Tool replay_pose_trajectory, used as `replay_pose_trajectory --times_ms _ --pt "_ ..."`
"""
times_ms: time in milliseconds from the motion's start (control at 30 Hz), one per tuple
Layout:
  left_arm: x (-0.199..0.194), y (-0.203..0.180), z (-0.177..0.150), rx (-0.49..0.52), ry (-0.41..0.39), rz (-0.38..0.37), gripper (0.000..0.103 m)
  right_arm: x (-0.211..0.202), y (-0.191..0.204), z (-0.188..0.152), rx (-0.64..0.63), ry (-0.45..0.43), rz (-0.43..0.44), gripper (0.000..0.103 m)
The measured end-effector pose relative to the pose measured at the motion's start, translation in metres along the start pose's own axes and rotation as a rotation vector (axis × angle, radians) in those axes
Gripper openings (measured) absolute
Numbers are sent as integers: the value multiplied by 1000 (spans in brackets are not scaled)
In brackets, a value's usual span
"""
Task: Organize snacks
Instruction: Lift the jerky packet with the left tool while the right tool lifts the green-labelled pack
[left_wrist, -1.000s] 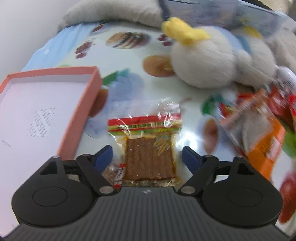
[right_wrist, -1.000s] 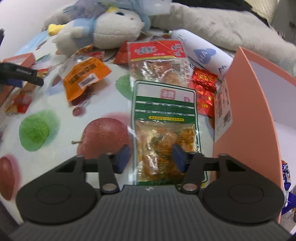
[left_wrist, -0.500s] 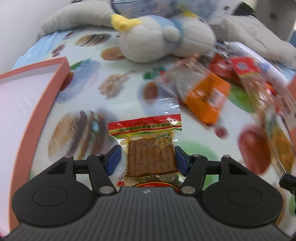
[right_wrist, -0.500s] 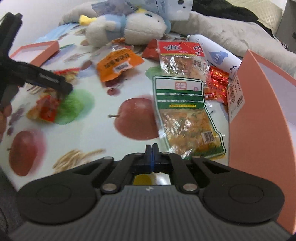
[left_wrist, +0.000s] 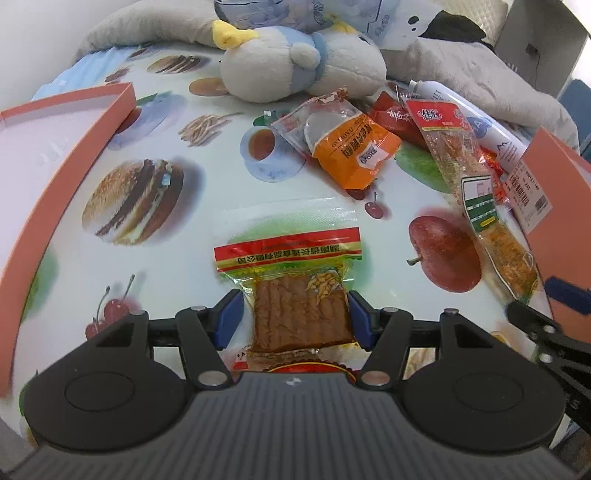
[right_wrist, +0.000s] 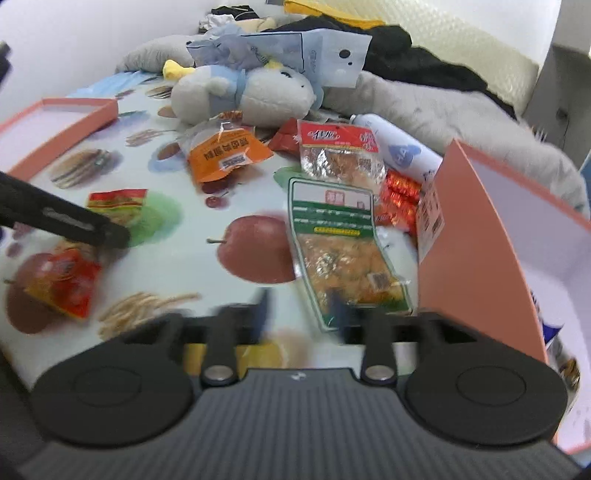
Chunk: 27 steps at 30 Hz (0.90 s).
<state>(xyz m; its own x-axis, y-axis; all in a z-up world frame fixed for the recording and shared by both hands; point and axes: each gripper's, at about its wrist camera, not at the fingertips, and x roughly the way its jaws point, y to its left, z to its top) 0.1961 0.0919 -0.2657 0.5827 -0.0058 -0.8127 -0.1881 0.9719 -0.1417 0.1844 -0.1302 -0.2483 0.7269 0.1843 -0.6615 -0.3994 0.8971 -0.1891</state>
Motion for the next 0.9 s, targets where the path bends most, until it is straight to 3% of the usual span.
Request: replay_pose_trajectory --times_ms 133,200,233,267,367,500,700,800,900 --pt "-1 1 -1 -9 0 -5 66 19 0 5 9 9 -26 54" --pt "-1 3 -1 -15 -1 -12 66 28 -4 10 45 20 -23 72" --pt "-1 3 -1 -15 -1 -14 66 32 -7 11 68 14 -21 86" --pt "-1 4 -2 -16 -1 -16 66 35 -9 13 78 8 -27 87" --pt "-1 4 -2 -12 -4 -18 66 48 -12 19 70 21 -77 87" --pt "0 2 -3 6 -8 -18 66 68 -20 21 106 80 -75 87" --pt "0 4 -4 -10 -11 -26 66 78 -38 20 253 135 2 87" --pt "-1 4 -4 -16 -16 -24 66 76 -38 19 232 137 29 79" --pt "-2 4 -4 -26 -19 -25 66 69 -39 17 227 146 54 66"
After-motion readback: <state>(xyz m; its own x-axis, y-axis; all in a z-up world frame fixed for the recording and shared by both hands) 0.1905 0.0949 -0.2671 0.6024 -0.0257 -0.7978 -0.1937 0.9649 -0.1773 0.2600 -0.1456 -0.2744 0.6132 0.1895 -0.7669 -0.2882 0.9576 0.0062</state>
